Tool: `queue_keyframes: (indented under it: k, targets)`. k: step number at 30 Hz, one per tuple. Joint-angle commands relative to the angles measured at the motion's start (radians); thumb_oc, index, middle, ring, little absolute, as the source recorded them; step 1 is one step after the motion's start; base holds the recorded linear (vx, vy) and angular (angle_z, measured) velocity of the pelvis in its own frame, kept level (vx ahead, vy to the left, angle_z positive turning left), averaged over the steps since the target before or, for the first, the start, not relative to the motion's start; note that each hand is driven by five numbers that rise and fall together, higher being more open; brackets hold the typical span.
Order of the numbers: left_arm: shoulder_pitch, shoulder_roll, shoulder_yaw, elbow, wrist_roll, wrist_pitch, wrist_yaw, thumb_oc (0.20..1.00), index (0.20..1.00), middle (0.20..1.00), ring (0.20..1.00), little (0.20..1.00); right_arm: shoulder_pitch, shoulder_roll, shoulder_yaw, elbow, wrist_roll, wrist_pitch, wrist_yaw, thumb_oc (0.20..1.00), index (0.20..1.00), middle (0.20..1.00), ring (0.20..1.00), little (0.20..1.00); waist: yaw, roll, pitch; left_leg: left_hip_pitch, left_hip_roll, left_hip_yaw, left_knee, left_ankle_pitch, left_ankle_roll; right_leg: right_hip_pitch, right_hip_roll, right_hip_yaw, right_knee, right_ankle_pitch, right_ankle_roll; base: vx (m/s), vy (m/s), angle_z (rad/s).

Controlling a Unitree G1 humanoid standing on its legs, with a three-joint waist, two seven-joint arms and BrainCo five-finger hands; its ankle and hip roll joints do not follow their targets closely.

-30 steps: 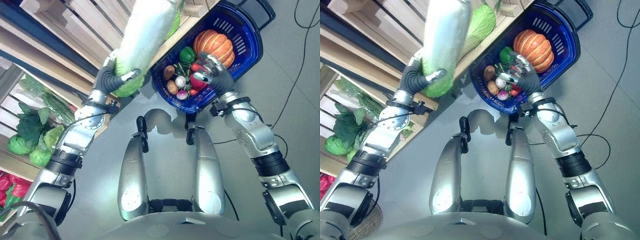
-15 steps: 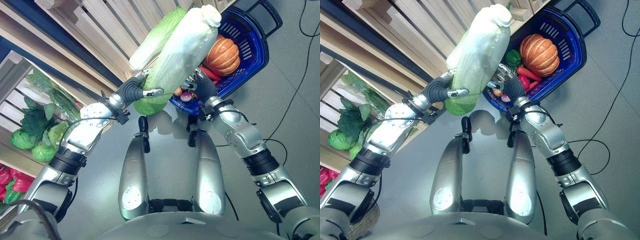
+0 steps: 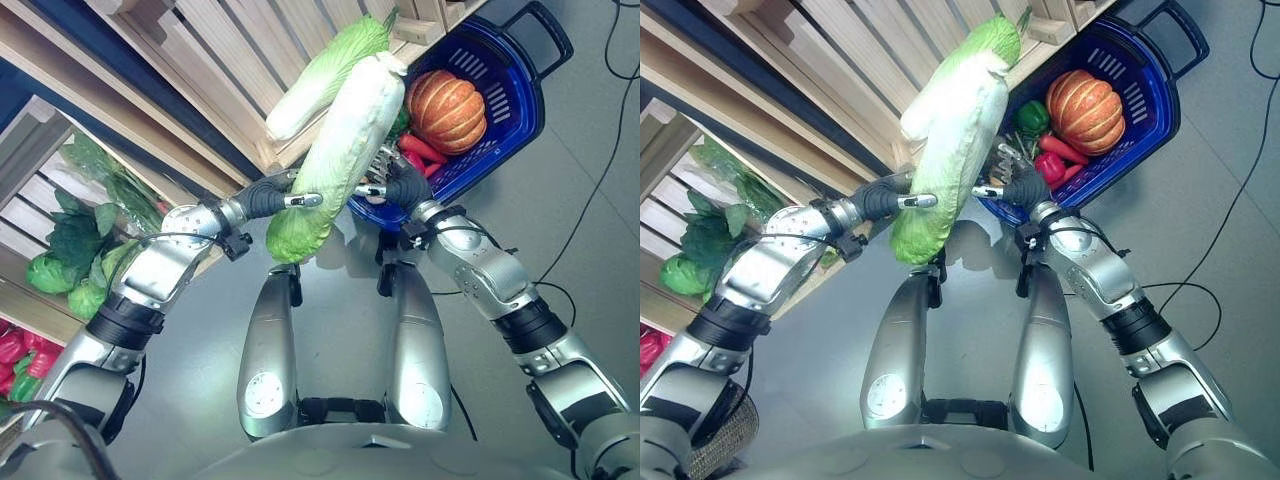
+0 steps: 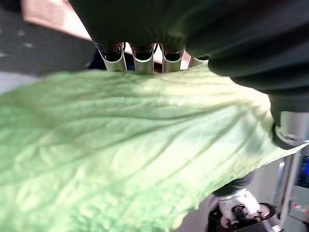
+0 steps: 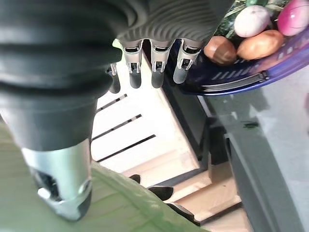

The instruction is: Pick up fruits and vegetables into the basket

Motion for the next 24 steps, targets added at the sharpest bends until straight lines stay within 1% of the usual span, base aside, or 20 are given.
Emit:
queue_keyframes:
  k: [1, 2, 4, 7, 9, 10, 11, 12, 13, 14, 15, 17, 18, 19, 21, 22, 23, 24]
  targets:
    - [-0.012, -0.035, -0.200, -0.204, 0.055, -0.053, -0.072, 0.200, 0.200, 0.200, 0.200, 0.200, -0.149, 0.059, 0.106, -0.196, 0.061, -0.014, 0.158, 1.000, 1.000, 1.000, 1.000, 1.000, -0.010, 0.017, -0.027, 0.000, -0.068, 0.093, -0.064, 0.022, 0.095, 0.083, -0.011, -0.026, -0.026, -0.065, 0.071, 0.00, 0.000, 0.00]
    - [-0.020, -0.021, -0.209, -0.205, 0.085, -0.093, -0.061, 0.200, 0.200, 0.200, 0.200, 0.200, -0.156, 0.054, 0.126, -0.217, 0.089, 0.008, 0.184, 1.000, 1.000, 1.000, 1.000, 1.000, -0.008, 0.017, -0.027, 0.000, -0.069, 0.093, -0.062, 0.022, 0.095, 0.085, -0.011, -0.026, -0.027, -0.064, 0.071, 0.00, 0.000, 0.00]
    - [-0.024, -0.002, -0.212, -0.211, 0.116, -0.136, -0.036, 0.200, 0.200, 0.200, 0.200, 0.200, -0.161, 0.048, 0.154, -0.241, 0.134, 0.029, 0.217, 1.000, 1.000, 1.000, 1.000, 1.000, -0.002, 0.014, -0.027, 0.003, -0.068, 0.091, -0.061, 0.022, 0.094, 0.090, -0.013, -0.029, -0.030, -0.064, 0.072, 0.00, -0.040, 0.01]
    - [-0.034, 0.040, -0.205, -0.210, 0.246, -0.315, 0.031, 0.200, 0.200, 0.200, 0.200, 0.200, -0.156, 0.052, 0.182, -0.257, 0.233, 0.062, 0.253, 1.000, 1.000, 1.000, 1.000, 1.000, 0.011, 0.010, -0.027, 0.010, -0.066, 0.087, -0.057, 0.021, 0.093, 0.102, -0.017, -0.034, -0.033, -0.064, 0.074, 0.01, -0.052, 0.01]
    - [-0.036, 0.057, -0.195, -0.213, 0.283, -0.370, 0.056, 0.200, 0.200, 0.200, 0.200, 0.200, -0.152, 0.052, 0.187, -0.259, 0.274, 0.070, 0.269, 1.000, 1.000, 1.000, 1.000, 1.000, 0.017, 0.008, -0.027, 0.010, -0.065, 0.085, -0.056, 0.021, 0.092, 0.104, -0.019, -0.035, -0.033, -0.064, 0.075, 0.00, -0.022, 0.02]
    - [-0.036, 0.059, -0.194, -0.213, 0.286, -0.376, 0.058, 0.200, 0.200, 0.200, 0.200, 0.200, -0.152, 0.052, 0.187, -0.259, 0.278, 0.071, 0.271, 1.000, 1.000, 1.000, 1.000, 1.000, 0.017, 0.008, -0.027, 0.009, -0.064, 0.084, -0.055, 0.021, 0.092, 0.104, -0.019, -0.035, -0.033, -0.064, 0.075, 0.00, -0.056, 0.03]
    - [-0.037, 0.081, -0.171, -0.217, 0.334, -0.458, 0.098, 0.200, 0.200, 0.200, 0.200, 0.200, -0.133, 0.059, 0.196, -0.262, 0.336, 0.080, 0.309, 1.000, 1.000, 1.000, 1.000, 1.000, 0.027, 0.005, -0.027, 0.011, -0.061, 0.080, -0.055, 0.022, 0.090, 0.106, -0.021, -0.038, -0.030, -0.065, 0.077, 0.00, -0.054, 0.03]
    - [-0.039, 0.089, -0.163, -0.215, 0.347, -0.484, 0.106, 0.200, 0.200, 0.200, 0.200, 0.200, -0.126, 0.065, 0.197, -0.259, 0.344, 0.081, 0.321, 1.000, 1.000, 1.000, 1.000, 1.000, 0.030, 0.003, -0.027, 0.014, -0.061, 0.079, -0.058, 0.023, 0.091, 0.110, -0.021, -0.039, -0.033, -0.064, 0.077, 0.01, -0.076, 0.02]
    - [-0.041, 0.100, -0.153, -0.215, 0.371, -0.527, 0.131, 0.200, 0.200, 0.200, 0.200, 0.200, -0.115, 0.070, 0.199, -0.259, 0.367, 0.087, 0.338, 1.000, 1.000, 1.000, 1.000, 1.000, 0.034, -0.001, -0.027, 0.017, -0.061, 0.077, -0.060, 0.024, 0.090, 0.113, -0.021, -0.040, -0.034, -0.064, 0.077, 0.01, -0.077, 0.03]
    - [-0.050, 0.118, -0.145, -0.213, 0.402, -0.585, 0.166, 0.200, 0.200, 0.200, 0.200, 0.200, -0.101, 0.079, 0.200, -0.254, 0.392, 0.094, 0.352, 1.000, 1.000, 1.000, 1.000, 1.000, 0.039, -0.007, -0.027, 0.020, -0.059, 0.076, -0.064, 0.025, 0.090, 0.117, -0.022, -0.042, -0.036, -0.061, 0.078, 0.00, -0.084, 0.07]
    - [-0.056, 0.127, -0.141, -0.210, 0.408, -0.610, 0.185, 0.200, 0.200, 0.200, 0.200, 0.200, -0.095, 0.084, 0.201, -0.249, 0.394, 0.093, 0.363, 1.000, 1.000, 1.000, 1.000, 1.000, 0.041, -0.011, -0.027, 0.022, -0.059, 0.075, -0.067, 0.027, 0.090, 0.119, -0.021, -0.043, -0.038, -0.060, 0.079, 0.00, -0.065, 0.07]
    - [-0.063, 0.131, -0.137, -0.205, 0.412, -0.622, 0.192, 0.200, 0.200, 0.200, 0.200, 0.200, -0.090, 0.090, 0.199, -0.246, 0.395, 0.084, 0.367, 1.000, 1.000, 1.000, 1.000, 1.000, 0.044, -0.017, -0.027, 0.023, -0.058, 0.074, -0.069, 0.028, 0.090, 0.120, -0.019, -0.043, -0.040, -0.058, 0.079, -0.01, -0.043, 0.07]
    - [-0.068, 0.136, -0.138, -0.199, 0.408, -0.629, 0.194, 0.200, 0.200, 0.200, 0.200, 0.200, -0.088, 0.090, 0.198, -0.246, 0.377, 0.050, 0.349, 1.000, 1.000, 1.000, 1.000, 1.000, 0.045, -0.021, -0.027, 0.023, -0.057, 0.073, -0.071, 0.029, 0.089, 0.121, -0.019, -0.044, -0.042, -0.057, 0.079, 0.00, -0.052, 0.06]
    - [-0.071, 0.144, -0.137, -0.197, 0.395, -0.631, 0.187, 0.200, 0.200, 0.200, 0.200, 0.200, -0.088, 0.084, 0.193, -0.244, 0.279, -0.028, 0.305, 1.000, 1.000, 1.000, 1.000, 1.000, 0.045, -0.025, -0.027, 0.027, -0.057, 0.071, -0.074, 0.029, 0.089, 0.125, -0.017, -0.044, -0.045, -0.055, 0.080, 0.00, -0.038, 0.04]
    - [-0.069, 0.151, -0.130, -0.188, 0.363, -0.620, 0.172, 0.200, 0.200, 0.200, 0.200, 0.200, -0.101, 0.054, 0.176, -0.244, 0.122, -0.103, 0.252, 1.000, 1.000, 1.000, 1.000, 1.000, 0.039, -0.033, -0.027, 0.029, -0.054, 0.072, -0.078, 0.031, 0.086, 0.125, -0.012, -0.040, -0.049, -0.051, 0.081, 0.00, -0.013, 0.02]
    - [-0.066, 0.148, -0.125, -0.188, 0.358, -0.616, 0.171, 0.200, 0.200, 0.200, 0.200, 0.200, -0.103, 0.047, 0.168, -0.249, 0.123, -0.100, 0.255, 1.000, 1.000, 1.000, 1.000, 1.000, 0.037, -0.034, -0.027, 0.030, -0.053, 0.073, -0.079, 0.032, 0.086, 0.125, -0.011, -0.039, -0.050, -0.051, 0.081, 0.00, 0.000, 0.00]
    - [-0.061, 0.144, -0.115, -0.188, 0.346, -0.609, 0.170, 0.200, 0.200, 0.200, 0.200, 0.200, -0.102, 0.034, 0.155, -0.259, 0.165, -0.082, 0.283, 1.000, 1.000, 1.000, 1.000, 1.000, 0.032, -0.037, -0.027, 0.030, -0.051, 0.075, -0.080, 0.033, 0.086, 0.125, -0.010, -0.038, -0.050, -0.051, 0.081, 0.00, 0.000, 0.00]
    - [-0.054, 0.142, -0.107, -0.183, 0.343, -0.616, 0.176, 0.200, 0.200, 0.200, 0.200, 0.200, -0.093, 0.028, 0.149, -0.266, 0.193, -0.064, 0.315, 1.000, 1.000, 1.000, 1.000, 1.000, 0.029, -0.039, -0.027, 0.032, -0.050, 0.076, -0.080, 0.032, 0.086, 0.126, -0.007, -0.037, -0.050, -0.053, 0.080, 0.00, 0.000, 0.00]
